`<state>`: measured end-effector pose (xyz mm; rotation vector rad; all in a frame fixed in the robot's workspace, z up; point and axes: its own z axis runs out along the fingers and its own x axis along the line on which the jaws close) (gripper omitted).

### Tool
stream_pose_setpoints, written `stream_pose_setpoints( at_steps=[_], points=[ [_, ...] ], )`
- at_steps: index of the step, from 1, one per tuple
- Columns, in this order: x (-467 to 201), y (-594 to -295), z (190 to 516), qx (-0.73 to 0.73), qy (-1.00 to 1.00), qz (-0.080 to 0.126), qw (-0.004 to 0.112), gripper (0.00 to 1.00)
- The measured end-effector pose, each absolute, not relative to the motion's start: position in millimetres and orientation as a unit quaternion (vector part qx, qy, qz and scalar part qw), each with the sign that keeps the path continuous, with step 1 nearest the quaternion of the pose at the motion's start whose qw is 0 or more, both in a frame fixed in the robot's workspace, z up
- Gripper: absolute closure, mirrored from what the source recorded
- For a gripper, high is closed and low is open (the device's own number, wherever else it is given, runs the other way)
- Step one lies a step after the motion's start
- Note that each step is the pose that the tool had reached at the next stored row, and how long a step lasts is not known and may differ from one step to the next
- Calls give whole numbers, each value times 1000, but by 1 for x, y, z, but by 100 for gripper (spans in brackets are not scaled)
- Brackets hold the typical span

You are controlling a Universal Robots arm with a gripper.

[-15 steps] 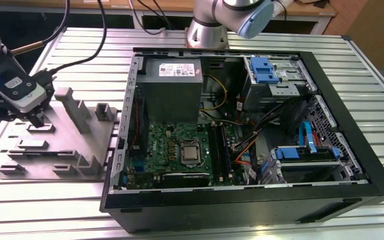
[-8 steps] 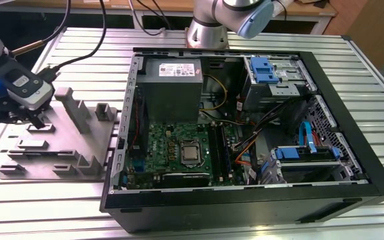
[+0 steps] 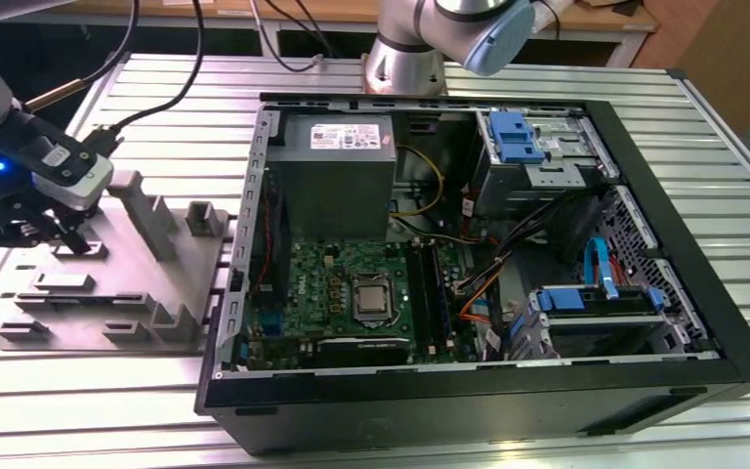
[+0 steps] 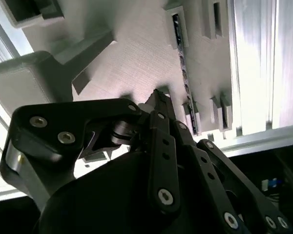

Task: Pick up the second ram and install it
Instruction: 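Pick up the second ram and move it above second insertion slot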

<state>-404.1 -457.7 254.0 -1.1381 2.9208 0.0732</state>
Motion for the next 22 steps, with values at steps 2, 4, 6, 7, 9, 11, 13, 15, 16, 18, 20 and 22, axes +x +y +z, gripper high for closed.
stream_pose_setpoints(
  at_steps=[2,4,6,7,9,11,13,15,16,18,20,22],
  points=[
    [-404,-458,252,-380,925,23,3,90],
    [-404,-458,251,-397,918,23,2,90],
    [-404,-458,249,-413,910,23,2,90],
    [-404,-458,248,-422,906,23,2,90],
    [-404,-458,247,-438,899,23,1,90],
    [-404,-458,245,-455,890,24,1,90],
    [-404,-458,243,-471,882,24,0,90],
    [-404,-458,241,-486,873,24,0,90],
    [-404,-458,240,-494,869,24,0,90],
    [-404,-458,238,-510,860,24,-1,90],
    [-404,-458,236,-526,850,23,-1,90],
    [-404,-458,234,-541,841,23,-2,90]
  ],
)
